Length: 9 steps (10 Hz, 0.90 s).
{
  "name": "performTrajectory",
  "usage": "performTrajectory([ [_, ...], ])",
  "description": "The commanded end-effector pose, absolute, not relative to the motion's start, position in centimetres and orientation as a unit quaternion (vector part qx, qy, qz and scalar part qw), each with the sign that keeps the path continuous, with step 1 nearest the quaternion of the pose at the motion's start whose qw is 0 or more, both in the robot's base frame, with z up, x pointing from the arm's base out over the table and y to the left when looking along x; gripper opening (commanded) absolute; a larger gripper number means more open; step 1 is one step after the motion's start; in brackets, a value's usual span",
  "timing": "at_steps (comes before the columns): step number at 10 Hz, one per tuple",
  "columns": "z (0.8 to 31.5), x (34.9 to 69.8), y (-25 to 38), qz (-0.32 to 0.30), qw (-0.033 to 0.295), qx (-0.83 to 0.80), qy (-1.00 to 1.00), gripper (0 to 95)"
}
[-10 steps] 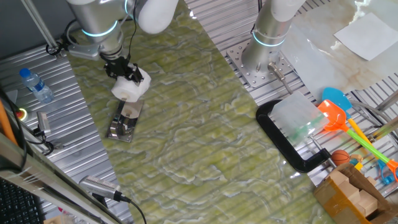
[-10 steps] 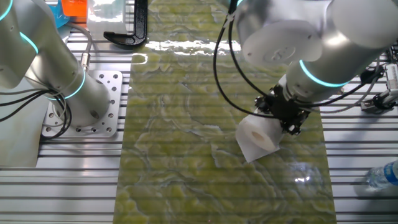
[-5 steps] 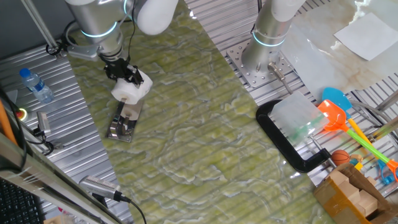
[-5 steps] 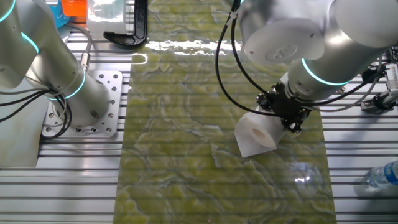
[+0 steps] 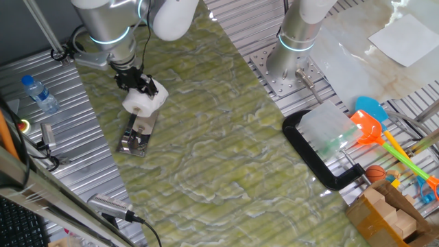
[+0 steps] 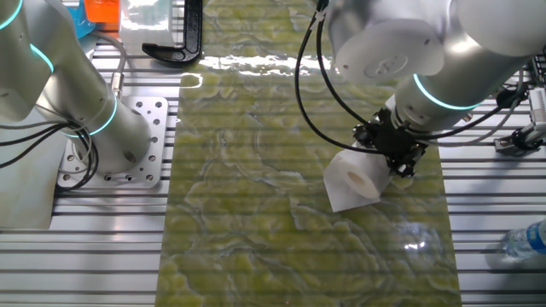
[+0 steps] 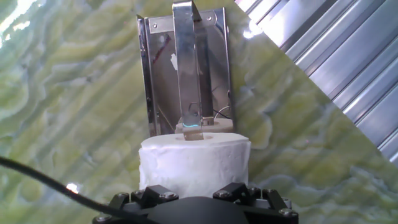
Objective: Put the toilet paper on its holder
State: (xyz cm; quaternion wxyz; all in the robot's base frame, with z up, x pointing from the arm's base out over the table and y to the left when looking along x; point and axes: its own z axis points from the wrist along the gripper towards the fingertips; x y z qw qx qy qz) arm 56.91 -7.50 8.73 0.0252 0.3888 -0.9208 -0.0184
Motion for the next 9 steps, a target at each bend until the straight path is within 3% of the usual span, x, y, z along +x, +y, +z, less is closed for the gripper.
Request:
performTrajectory([
  [1, 8.82, 57.23, -7.35, -0.019, 0.026, 0.386, -0.922, 0.0],
  [9, 8.74, 57.8, -6.49, -0.028, -0.01, 0.38, -0.925, 0.0],
])
